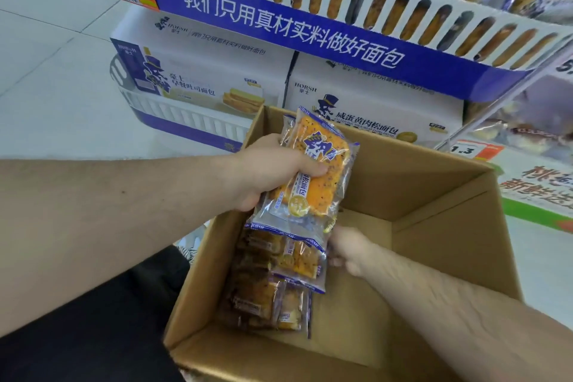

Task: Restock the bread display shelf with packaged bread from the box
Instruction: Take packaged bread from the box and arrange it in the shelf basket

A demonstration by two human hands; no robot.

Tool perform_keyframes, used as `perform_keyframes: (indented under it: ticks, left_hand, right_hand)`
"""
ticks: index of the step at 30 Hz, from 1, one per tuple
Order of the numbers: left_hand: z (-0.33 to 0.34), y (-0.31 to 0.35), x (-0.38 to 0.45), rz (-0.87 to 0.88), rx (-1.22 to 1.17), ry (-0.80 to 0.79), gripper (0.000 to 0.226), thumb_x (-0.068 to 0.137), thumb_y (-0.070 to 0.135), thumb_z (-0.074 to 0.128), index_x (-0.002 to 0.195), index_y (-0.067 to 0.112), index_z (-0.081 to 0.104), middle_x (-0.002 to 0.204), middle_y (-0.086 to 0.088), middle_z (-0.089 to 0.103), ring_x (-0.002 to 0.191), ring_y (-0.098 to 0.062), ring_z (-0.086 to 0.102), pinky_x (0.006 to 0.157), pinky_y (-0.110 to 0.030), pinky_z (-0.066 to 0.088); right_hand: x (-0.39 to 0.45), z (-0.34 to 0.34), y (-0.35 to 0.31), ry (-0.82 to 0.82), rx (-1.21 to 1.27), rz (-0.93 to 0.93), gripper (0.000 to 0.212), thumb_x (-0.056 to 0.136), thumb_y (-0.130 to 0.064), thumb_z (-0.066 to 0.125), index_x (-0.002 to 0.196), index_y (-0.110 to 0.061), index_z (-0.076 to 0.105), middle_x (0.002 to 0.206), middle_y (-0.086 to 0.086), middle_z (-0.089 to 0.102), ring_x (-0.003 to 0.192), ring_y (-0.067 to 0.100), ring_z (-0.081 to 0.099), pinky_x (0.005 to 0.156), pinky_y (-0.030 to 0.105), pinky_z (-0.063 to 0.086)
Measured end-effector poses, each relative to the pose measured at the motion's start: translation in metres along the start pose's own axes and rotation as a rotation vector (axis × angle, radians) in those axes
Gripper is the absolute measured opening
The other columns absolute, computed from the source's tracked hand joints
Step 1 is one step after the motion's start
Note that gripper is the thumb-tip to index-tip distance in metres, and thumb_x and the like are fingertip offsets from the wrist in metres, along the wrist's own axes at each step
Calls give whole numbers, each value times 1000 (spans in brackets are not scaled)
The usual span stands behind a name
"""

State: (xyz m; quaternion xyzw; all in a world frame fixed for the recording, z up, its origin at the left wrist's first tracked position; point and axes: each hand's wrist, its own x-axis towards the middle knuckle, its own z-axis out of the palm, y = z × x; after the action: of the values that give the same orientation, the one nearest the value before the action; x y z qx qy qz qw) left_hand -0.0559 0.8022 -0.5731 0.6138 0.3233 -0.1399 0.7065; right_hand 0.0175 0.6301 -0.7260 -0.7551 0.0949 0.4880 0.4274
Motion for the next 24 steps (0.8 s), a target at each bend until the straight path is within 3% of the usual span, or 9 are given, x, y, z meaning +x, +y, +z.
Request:
perform_keyframes:
  ticks: [3,5,8,10,14,19,24]
  left_hand:
    - [6,3,-2,28,-14,-12,35,83,15,77,114,16,62,91,-6,78,81,-26,76,76,-44,60]
    - [9,4,-2,49,-18,-3,40,82,15,78,118,16,60,93,-6,78,82,-26,76,74,-44,61]
    - [14,4,0,49,-38,11,46,81,16,79,121,18,56,95,-7,78,83,-27,76,77,-47,60]
    - [17,3,1,40,-70,20,48,81,15,79,123,17,56,96,-8,77,83,-28,76,78,-48,60]
    - [33,5,4,49,-131,50,57,78,11,81,125,17,49,100,-12,75,77,-29,76,66,-45,62]
    - [56,15,5,120,-126,11,66,82,1,75,129,28,36,106,-12,71,78,-31,75,63,-44,61]
    - [64,18,8,156,-144,-115,65,84,-2,69,127,35,37,107,-11,71,81,-29,75,65,-42,61]
  right_hand:
    - [-39,-56,-33,7,150,-49,22,94,-9,59,114,-7,66,75,3,76,61,14,70,61,27,53]
    - [-67,-89,-52,-10,310,-97,22,99,-10,50,116,-4,62,70,8,75,60,17,73,59,30,57]
    - [-103,-119,-70,25,586,-208,28,100,-13,43,121,-9,62,93,12,77,86,27,76,80,49,55]
    - [-120,-125,-78,40,693,-269,28,99,-16,42,114,-12,65,93,11,77,83,29,76,82,51,52]
    - [-142,-105,-86,-50,696,-283,26,99,-22,44,106,-10,65,89,14,76,77,31,76,81,49,52]
    - [-147,-73,-91,-163,570,-281,36,100,-34,49,123,-11,65,112,16,74,102,34,72,95,53,52]
    - [-147,-69,-98,-170,492,-296,56,76,-46,71,121,-14,68,113,18,73,105,38,70,101,56,49]
